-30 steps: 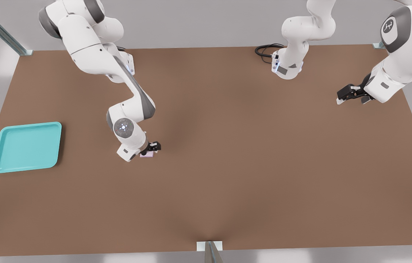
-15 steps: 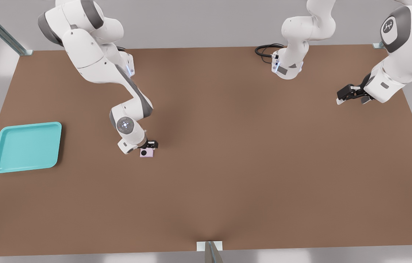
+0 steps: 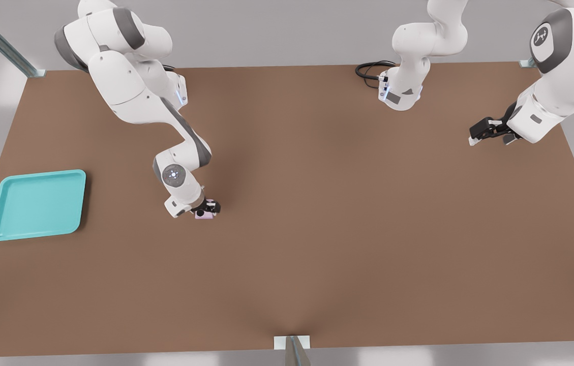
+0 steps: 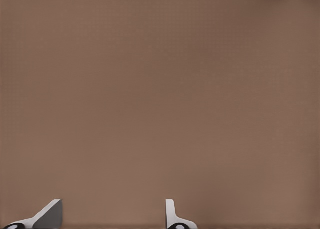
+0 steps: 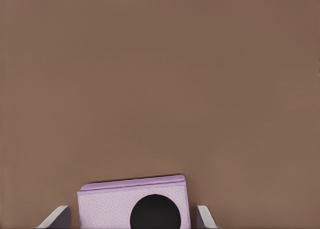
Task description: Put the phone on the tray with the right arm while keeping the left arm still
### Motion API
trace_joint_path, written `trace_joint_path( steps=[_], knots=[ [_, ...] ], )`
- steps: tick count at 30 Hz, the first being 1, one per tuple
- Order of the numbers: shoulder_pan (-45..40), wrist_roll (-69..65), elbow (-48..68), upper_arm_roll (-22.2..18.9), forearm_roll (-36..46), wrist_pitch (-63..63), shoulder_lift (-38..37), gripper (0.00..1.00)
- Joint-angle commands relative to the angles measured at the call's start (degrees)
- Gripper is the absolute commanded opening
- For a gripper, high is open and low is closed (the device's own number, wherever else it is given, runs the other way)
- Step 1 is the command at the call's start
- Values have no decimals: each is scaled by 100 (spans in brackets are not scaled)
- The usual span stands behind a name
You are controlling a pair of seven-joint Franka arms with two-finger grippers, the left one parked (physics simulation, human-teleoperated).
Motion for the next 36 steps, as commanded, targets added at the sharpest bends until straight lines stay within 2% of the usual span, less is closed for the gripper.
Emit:
trace_joint_path(
  steps=[1, 8, 12, 14, 19, 22, 24, 27, 30, 31, 33, 36],
  knots=[
    [-2, 259, -6, 1, -23, 119, -2, 90],
    [-2, 268, -6, 1, -67, 119, 42, 90],
    [-2, 268, -6, 1, -67, 119, 42, 78],
    [-2, 277, 2, 1, -102, 102, 33, 78],
    [-168, 128, 108, 1, -111, -206, -406, 78],
    [-696, -725, 99, 1, -111, -487, -801, 78],
    [-1354, -1560, 73, 44, -111, -680, -1048, 78],
    [-2672, -2517, 3, 624, -111, -909, -1188, 78],
    [-4491, -3422, -226, 1714, -111, -900, -1197, 78],
    [-4782, -3747, -261, 1750, -111, -900, -1197, 78],
    [-5626, -4337, -296, 2127, -111, -891, -1180, 78],
    [-6188, -4926, -165, 2119, -111, -891, -1144, 78]
  ],
)
